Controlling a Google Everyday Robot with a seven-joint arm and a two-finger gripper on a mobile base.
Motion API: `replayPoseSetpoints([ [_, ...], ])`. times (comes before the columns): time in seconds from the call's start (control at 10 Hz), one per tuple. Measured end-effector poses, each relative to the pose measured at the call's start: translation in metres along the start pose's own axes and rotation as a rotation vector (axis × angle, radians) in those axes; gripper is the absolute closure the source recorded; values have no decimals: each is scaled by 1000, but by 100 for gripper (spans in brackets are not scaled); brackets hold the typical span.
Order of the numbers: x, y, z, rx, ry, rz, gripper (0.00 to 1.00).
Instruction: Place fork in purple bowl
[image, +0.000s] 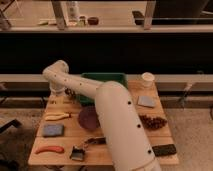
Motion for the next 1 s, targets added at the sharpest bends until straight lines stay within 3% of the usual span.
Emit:
replayPoseSetpoints([
  [0.5, 14, -5, 20, -24, -11, 90, 20],
  [0.7, 12, -5, 26, -33, -27, 96, 22],
  [1.0, 5, -4, 32, -46, -39, 80, 43],
])
